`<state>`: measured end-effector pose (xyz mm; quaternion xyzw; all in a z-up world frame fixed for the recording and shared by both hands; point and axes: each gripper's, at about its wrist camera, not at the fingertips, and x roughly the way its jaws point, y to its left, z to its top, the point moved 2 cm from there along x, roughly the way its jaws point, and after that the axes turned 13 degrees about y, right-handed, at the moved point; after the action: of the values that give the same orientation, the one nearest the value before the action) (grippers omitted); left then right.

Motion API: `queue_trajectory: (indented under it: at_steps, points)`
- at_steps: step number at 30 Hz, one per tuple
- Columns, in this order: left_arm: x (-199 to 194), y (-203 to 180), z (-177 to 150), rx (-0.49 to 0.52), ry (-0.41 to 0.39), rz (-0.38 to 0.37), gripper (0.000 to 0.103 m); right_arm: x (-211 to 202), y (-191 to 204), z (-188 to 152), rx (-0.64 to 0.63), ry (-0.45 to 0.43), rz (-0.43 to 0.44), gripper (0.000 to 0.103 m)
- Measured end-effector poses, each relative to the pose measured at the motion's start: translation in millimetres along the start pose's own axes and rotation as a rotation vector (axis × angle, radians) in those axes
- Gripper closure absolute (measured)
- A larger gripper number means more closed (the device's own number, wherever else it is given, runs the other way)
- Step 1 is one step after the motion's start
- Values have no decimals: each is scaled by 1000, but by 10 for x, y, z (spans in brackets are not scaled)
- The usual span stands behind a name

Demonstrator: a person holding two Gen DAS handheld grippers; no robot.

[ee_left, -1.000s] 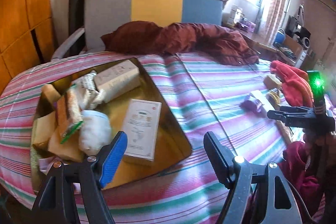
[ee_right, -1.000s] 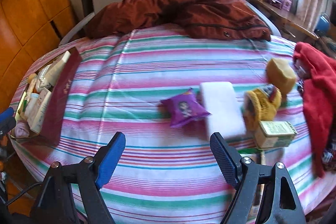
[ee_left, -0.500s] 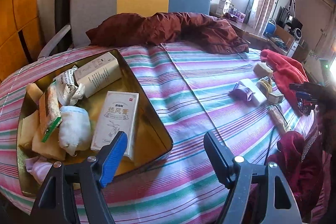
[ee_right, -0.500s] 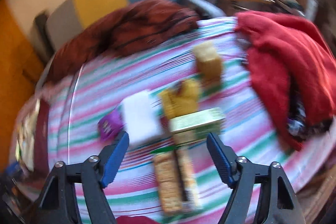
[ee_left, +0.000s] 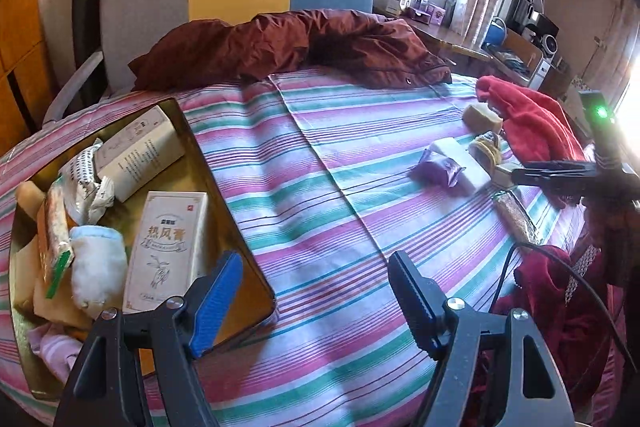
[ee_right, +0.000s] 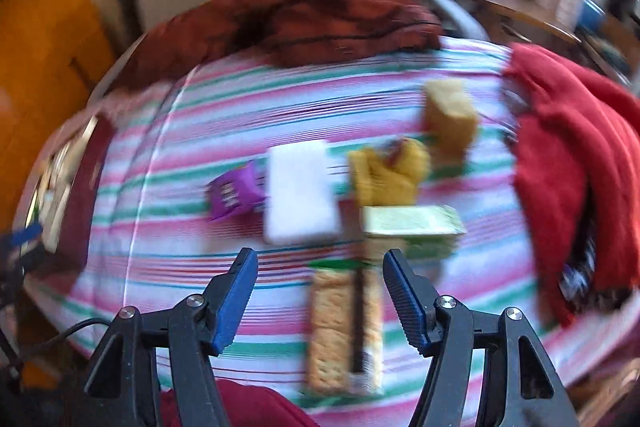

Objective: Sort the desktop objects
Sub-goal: 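Move both grippers back toward the purple candy and white sponge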

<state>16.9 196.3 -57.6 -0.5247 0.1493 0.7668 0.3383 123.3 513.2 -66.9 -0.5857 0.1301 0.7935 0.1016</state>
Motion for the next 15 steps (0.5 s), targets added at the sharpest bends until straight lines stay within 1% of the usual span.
queue_trajectory:
  at_steps: [3, 5, 7, 9, 11, 13, 15]
  points:
    - [40, -19, 30, 3, 11, -7, 26, 142, 132, 109, -60, 35, -19, 37]
    - [61, -36, 58, 7, 16, -12, 26, 264, 197, 196, -85, 57, -18, 37]
    - [81, -63, 89, 14, 19, -18, 26, 387, 233, 277, -102, 72, -35, 37]
    - [96, -83, 118, 20, 22, -23, 26, 502, 235, 353, -107, 91, -55, 37]
    - [123, -104, 148, 26, 27, -27, 26, 580, 215, 395, -101, 102, -50, 36]
    - [162, -126, 179, 30, 37, -36, 26, 650, 167, 437, -90, 110, -72, 33]
    - [213, -160, 219, 35, 50, -50, 26, 705, 103, 458, -70, 114, -53, 33]
